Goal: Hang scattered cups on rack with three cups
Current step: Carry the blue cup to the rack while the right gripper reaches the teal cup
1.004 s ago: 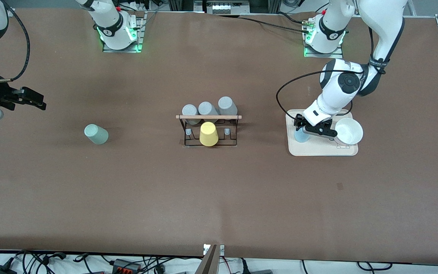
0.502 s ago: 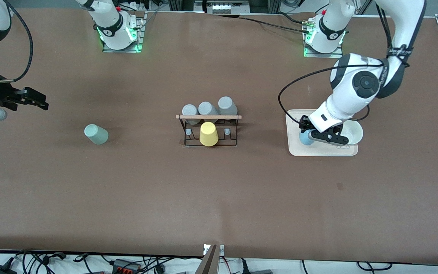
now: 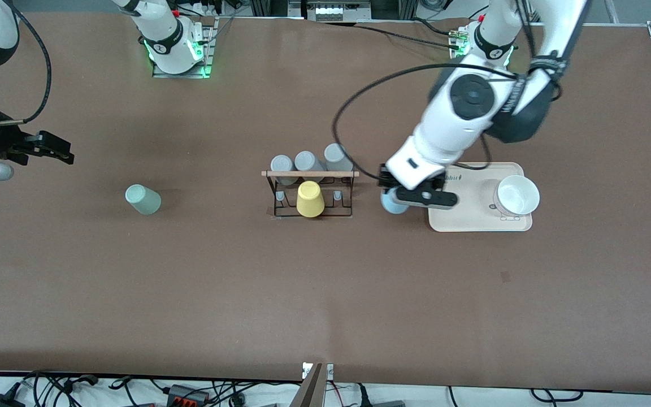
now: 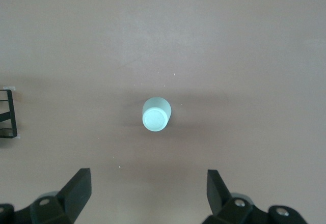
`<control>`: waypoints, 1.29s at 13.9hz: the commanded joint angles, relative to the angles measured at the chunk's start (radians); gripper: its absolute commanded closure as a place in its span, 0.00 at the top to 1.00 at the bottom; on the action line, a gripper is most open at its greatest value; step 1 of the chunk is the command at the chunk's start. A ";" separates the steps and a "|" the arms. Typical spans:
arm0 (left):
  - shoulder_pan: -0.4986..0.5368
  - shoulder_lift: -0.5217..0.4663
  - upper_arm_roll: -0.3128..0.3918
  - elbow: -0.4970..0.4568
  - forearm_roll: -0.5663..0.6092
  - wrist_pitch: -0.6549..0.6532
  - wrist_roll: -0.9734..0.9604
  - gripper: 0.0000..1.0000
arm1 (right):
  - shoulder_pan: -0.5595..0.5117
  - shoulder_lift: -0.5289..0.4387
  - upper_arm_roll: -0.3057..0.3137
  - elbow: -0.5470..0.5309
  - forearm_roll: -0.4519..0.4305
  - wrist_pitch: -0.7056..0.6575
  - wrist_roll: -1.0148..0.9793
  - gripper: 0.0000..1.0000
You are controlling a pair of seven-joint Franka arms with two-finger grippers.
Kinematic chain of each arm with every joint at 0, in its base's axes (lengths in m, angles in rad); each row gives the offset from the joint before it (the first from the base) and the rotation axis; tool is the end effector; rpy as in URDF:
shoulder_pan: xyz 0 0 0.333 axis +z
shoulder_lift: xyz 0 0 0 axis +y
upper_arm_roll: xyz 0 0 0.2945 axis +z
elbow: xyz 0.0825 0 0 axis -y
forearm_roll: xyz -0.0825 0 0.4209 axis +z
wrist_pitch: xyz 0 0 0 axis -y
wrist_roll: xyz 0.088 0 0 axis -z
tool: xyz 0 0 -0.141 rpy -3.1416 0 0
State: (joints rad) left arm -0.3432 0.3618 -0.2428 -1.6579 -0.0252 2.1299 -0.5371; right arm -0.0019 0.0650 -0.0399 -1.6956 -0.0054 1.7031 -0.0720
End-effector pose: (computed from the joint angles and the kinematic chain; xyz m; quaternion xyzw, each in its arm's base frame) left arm 0.5881 -0.3784 0.3474 0.9967 -0.0082 0.0225 0.0769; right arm 0.6096 -0.0258 0.4773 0.9995 0.0155 -0.0289 0.0023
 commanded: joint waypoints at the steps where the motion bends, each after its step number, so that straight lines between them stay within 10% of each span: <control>1: -0.094 0.132 0.013 0.185 0.054 -0.034 -0.137 0.27 | 0.003 0.007 0.002 -0.013 0.005 0.001 0.011 1.00; 18: -0.192 0.253 0.008 0.208 0.220 0.033 -0.302 0.26 | 0.068 0.119 0.000 -0.116 0.007 0.173 0.024 1.00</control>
State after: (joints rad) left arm -0.5241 0.5855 -0.2389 -1.4838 0.1550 2.1621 -0.8202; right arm 0.0632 0.1972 -0.0386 -1.8076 -0.0054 1.8669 -0.0578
